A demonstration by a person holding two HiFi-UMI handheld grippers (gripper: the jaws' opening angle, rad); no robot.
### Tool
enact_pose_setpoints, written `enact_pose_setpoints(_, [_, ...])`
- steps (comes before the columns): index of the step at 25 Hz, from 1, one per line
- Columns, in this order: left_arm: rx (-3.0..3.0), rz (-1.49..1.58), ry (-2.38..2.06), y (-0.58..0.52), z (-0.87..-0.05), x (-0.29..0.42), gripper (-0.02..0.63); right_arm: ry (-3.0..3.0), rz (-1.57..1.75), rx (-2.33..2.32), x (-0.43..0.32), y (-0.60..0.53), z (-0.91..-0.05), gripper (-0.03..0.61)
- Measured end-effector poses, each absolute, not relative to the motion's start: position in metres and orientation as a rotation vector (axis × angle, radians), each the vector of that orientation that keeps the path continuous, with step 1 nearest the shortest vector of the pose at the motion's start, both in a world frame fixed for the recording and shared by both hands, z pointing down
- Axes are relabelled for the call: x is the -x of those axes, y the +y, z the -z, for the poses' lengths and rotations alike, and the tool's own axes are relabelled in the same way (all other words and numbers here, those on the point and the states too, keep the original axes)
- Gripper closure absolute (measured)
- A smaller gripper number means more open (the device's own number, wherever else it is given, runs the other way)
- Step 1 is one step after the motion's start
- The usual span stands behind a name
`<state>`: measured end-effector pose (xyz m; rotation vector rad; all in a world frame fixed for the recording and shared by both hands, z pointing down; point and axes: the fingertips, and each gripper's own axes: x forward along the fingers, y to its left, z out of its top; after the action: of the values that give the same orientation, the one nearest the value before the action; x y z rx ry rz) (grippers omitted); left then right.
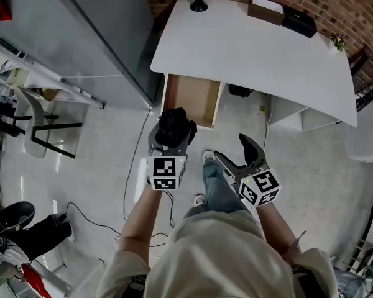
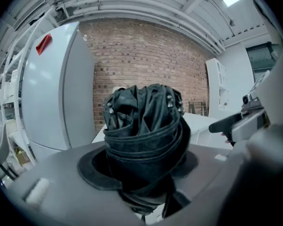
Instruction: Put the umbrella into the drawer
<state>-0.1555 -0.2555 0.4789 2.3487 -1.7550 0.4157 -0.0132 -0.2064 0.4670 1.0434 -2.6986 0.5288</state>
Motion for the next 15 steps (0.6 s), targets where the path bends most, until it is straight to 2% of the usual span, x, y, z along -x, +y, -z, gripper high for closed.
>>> enact_pose_setpoints(15, [-2.407,-0.816,-1.593,-0.382,-0.607,0.136,0.36,-2.638,-0.68,-1.026,0.007,-0.309,-0.527,0.189])
